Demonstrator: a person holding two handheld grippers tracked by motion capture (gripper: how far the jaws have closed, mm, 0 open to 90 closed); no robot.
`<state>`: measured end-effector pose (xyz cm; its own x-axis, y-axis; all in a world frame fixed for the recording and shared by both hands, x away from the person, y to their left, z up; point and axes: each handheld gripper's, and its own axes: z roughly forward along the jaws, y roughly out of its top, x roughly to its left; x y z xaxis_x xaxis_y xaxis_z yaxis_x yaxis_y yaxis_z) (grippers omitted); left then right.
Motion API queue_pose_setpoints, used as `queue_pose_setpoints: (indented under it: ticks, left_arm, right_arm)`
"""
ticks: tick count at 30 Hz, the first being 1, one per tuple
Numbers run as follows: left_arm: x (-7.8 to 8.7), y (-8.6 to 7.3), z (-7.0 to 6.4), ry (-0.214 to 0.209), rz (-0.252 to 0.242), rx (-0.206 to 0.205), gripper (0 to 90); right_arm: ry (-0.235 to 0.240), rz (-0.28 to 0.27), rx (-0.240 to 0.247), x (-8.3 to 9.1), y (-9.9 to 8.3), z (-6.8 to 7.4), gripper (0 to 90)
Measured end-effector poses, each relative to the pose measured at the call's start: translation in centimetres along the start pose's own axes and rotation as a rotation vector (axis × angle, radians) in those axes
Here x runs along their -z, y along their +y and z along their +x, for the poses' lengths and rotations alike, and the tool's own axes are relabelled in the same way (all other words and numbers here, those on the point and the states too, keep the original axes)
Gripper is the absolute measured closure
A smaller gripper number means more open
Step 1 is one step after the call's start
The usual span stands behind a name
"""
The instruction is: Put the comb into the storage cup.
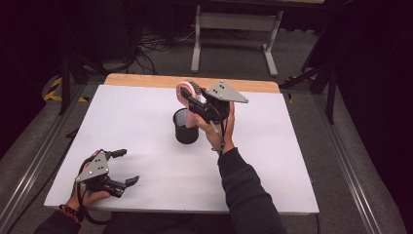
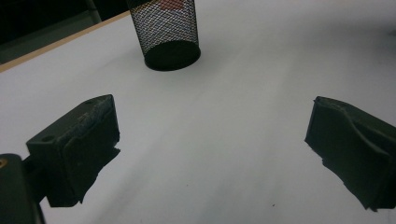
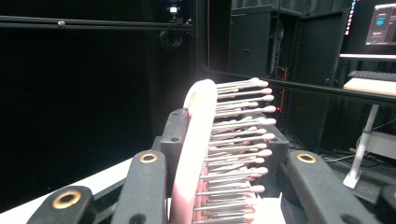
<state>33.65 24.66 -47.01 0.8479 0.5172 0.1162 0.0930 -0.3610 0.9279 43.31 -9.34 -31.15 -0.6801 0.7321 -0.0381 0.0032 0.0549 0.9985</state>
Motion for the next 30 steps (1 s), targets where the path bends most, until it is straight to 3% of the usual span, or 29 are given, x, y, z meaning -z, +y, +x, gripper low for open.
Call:
queue_pose_setpoints:
  ticks: [30]
  left_arm:
    - [0.1, 0.0, 0.0, 0.005, 0.001, 0.001, 3.6]
  right_arm:
    - [-0.004, 0.027, -0.094, -0.4, -2.7, -0.5, 63.1]
